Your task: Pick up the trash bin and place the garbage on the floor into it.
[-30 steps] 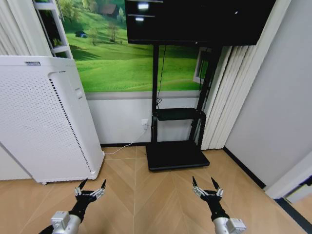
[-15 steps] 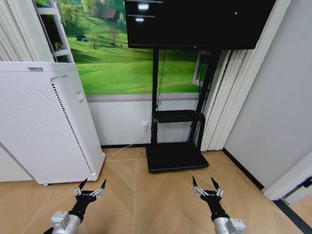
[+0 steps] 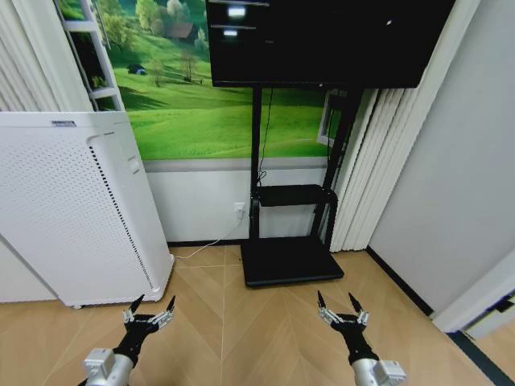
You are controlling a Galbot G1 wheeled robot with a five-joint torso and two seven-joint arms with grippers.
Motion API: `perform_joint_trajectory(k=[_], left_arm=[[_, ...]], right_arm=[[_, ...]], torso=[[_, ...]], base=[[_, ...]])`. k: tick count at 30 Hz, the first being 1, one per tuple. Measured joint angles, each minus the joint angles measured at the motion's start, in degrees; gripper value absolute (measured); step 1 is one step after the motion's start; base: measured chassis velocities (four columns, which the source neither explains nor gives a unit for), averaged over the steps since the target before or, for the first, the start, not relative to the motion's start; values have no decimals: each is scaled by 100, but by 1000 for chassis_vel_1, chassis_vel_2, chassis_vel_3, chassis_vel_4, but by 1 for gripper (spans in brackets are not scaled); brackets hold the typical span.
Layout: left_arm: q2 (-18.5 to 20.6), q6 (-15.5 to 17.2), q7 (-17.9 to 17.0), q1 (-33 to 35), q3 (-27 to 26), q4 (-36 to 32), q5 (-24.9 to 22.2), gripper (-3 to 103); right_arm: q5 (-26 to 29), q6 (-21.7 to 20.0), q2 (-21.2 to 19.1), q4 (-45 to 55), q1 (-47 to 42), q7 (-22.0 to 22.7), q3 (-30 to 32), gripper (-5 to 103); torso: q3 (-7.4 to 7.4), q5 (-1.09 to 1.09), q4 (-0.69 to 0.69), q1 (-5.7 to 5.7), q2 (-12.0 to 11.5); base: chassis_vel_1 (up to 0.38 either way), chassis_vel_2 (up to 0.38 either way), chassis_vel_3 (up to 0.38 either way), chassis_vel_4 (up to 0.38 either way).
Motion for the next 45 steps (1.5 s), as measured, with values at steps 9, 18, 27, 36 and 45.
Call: perform_joint_trajectory(k=[9, 18, 27, 36, 45], left_arm=[[0, 0, 0, 0, 0, 0, 0, 100], [0, 0, 0, 0, 0, 0, 0, 100], [0, 0, 0, 0, 0, 0, 0, 100], [0, 0, 0, 0, 0, 0, 0, 100], [0, 0, 1, 0, 0, 0, 0, 100]], right_arm=[[0, 3, 0, 0, 0, 0, 0, 100], [0, 4, 0, 0, 0, 0, 0, 100], [0, 4, 0, -1, 0, 0, 0, 100], [0, 4, 0, 0, 0, 0, 0, 100], [0, 3, -1, -1, 0, 0, 1, 100]], torso=[[139, 0, 0, 68, 206], [271, 0, 0, 155, 428], [404, 0, 0, 226, 630], [544, 0, 0, 315, 857], [673, 0, -1, 395, 1067]], base=[[0, 0, 0, 0], [0, 0, 0, 0], [0, 0, 0, 0], [0, 0, 0, 0], [36, 42, -35, -30]])
